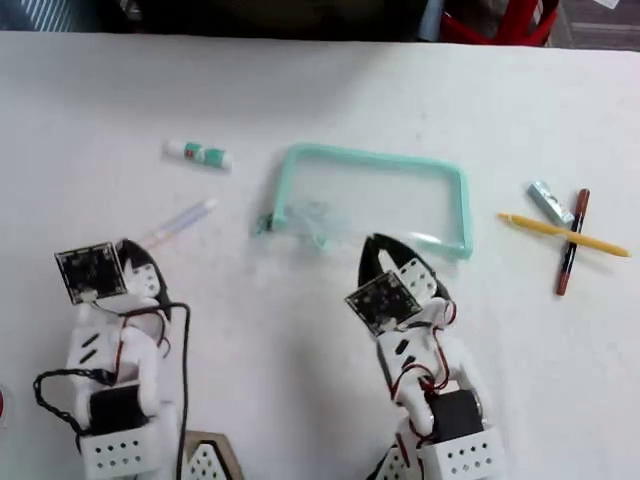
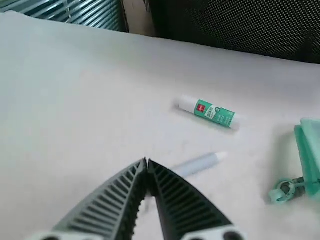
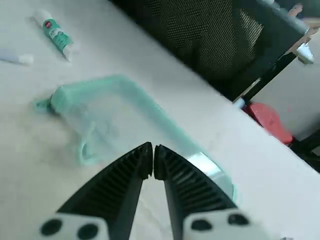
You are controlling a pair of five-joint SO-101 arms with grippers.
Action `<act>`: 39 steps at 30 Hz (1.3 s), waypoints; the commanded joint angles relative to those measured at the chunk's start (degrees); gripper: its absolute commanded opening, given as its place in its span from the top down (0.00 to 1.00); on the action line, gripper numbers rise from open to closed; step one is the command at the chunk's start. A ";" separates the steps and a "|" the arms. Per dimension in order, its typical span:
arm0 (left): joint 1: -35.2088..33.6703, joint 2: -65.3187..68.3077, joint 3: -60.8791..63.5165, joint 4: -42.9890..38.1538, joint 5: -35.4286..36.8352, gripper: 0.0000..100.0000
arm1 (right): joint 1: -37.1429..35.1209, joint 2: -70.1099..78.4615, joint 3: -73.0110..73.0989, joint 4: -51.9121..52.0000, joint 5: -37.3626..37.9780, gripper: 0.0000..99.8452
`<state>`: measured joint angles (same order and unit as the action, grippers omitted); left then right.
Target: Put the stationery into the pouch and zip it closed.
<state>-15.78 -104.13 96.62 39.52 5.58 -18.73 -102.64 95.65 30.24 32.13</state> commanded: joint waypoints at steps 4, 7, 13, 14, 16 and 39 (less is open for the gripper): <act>5.93 -0.31 0.35 -2.90 0.35 0.97 | -12.44 -0.04 -12.22 10.15 0.44 0.94; 6.90 -0.31 0.35 -2.64 0.26 0.97 | -15.16 3.12 -16.97 10.68 0.70 0.94; 7.16 -0.31 0.35 -2.55 0.26 0.97 | -9.98 29.32 -31.65 11.12 7.30 0.93; 7.25 -0.31 0.35 -2.55 0.26 0.97 | -9.54 35.12 -35.60 11.56 7.30 0.93; 7.60 -0.31 0.35 -2.55 0.26 0.97 | -8.75 46.11 -43.96 14.73 7.03 0.93; 38.55 13.32 -15.82 -1.85 8.53 0.72 | 15.25 68.09 -34.64 -9.01 -20.04 0.93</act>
<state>22.46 -96.84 88.44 39.69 13.41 -5.01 -34.42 60.84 24.53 12.62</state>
